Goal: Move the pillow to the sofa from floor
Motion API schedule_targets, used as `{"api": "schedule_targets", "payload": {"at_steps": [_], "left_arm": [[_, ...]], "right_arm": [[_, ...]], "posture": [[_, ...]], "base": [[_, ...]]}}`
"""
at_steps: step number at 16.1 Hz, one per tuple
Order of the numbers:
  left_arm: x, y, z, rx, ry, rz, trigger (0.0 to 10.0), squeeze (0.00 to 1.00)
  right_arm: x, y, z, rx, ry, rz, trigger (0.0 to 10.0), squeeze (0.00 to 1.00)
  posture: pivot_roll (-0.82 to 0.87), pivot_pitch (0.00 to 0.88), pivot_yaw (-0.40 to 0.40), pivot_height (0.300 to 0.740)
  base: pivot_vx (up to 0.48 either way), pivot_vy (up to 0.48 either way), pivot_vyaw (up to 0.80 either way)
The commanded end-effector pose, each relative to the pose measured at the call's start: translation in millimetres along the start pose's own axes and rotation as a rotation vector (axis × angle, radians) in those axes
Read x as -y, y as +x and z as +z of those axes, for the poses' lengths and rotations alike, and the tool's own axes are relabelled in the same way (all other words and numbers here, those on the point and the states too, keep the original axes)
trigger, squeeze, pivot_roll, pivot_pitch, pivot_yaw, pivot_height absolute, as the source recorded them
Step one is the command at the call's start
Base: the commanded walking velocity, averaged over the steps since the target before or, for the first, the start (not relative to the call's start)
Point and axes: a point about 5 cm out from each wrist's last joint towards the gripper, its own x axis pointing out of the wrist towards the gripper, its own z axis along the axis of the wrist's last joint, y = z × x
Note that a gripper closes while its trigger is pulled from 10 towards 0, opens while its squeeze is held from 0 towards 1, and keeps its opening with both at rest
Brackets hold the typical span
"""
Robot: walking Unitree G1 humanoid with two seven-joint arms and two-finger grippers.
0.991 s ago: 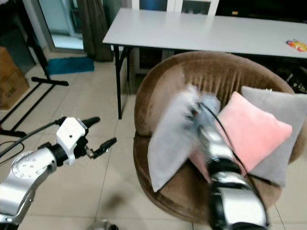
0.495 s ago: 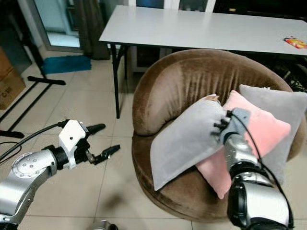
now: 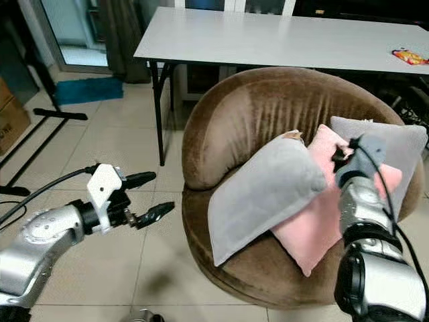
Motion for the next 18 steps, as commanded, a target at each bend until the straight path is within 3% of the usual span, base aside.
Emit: {"api": "schedule_targets", "payload": {"at_steps": [1, 2, 3, 4, 5, 6, 9, 12, 16, 18], "left_arm": [[-5.9, 0.4, 2.1, 0.007, 0.021, 0.055, 10.0, 0.0], [-9.3, 1.1, 1.6, 0.011, 0.033, 0.107, 10.0, 0.0], [-18.1, -0.8, 0.6, 0.033, 0.079, 0.271, 10.0, 0.0], [-20.6, -3.6, -1.0, 0.034, 0.075, 0.344, 10.0, 0.0], [-20.6, -4.9, -1.5, 0.031, 0.075, 0.362, 10.0, 0.0], [-19.6, -7.2, -2.0, 0.035, 0.071, 0.405, 10.0, 0.0], [-19.0, -4.5, -2.8, 0.045, 0.07, 0.458, 10.0, 0.0], [-24.8, 1.7, 0.4, 0.046, 0.094, 0.477, 10.0, 0.0], [-29.0, 3.2, 1.6, 0.046, 0.099, 0.488, 10.0, 0.0], [-30.8, 1.6, 1.1, 0.043, 0.105, 0.488, 10.0, 0.0]], "right_arm": [[1.7, 0.8, 14.4, 0.076, 0.017, 0.008, 10.0, 1.0], [-2.9, -1.5, 17.3, 0.11, 0.021, 0.035, 10.0, 1.0], [-27.2, -22.2, 17.0, 0.168, 0.011, 0.134, 10.0, 1.0], [-48.8, -42.9, 11.4, 0.169, 0.001, 0.203, 10.0, 1.0], [-55.9, -50.4, 8.7, 0.167, 0.0, 0.222, 10.0, 1.0], [-75.8, -68.7, -1.6, 0.148, 0.019, 0.264, 10.0, 1.0], [-112.6, -99.0, -25.3, 0.047, 0.075, 0.282, 10.0, 1.0], [-123.9, -106.6, -24.9, 0.009, 0.086, 0.296, 10.0, 1.0], [-125.4, -99.8, -24.0, -0.009, 0.013, 0.29, 10.0, 1.0], [-122.3, -95.7, -24.2, -0.023, 0.021, 0.249, 10.0, 1.0]], "posture": [[-0.03, 0.0, 0.002, 0.74], [-0.03, 0.0, 0.002, 0.74], [-0.05, 0.0, -0.001, 0.74], [-0.05, 0.0, -0.001, 0.74], [-0.05, 0.0, 0.002, 0.74], [-0.05, 0.0, 0.006, 0.74], [-0.05, 0.0, 0.008, 0.74], [-0.05, 0.0, 0.017, 0.74], [-0.04, 0.0, 0.016, 0.74], [-0.04, 0.0, 0.026, 0.74]], "base": [[0.0, 0.0, 0.0], [0.0, 0.0, 0.0], [0.0, 0.0, 0.0], [0.0, 0.0, 0.0], [0.0, 0.0, 0.0], [0.0, -0.48, 0.0], [0.0, -0.48, 0.0], [0.0, -0.48, 0.0], [0.0, -0.48, 0.0], [0.0, -0.48, 0.0]]}}
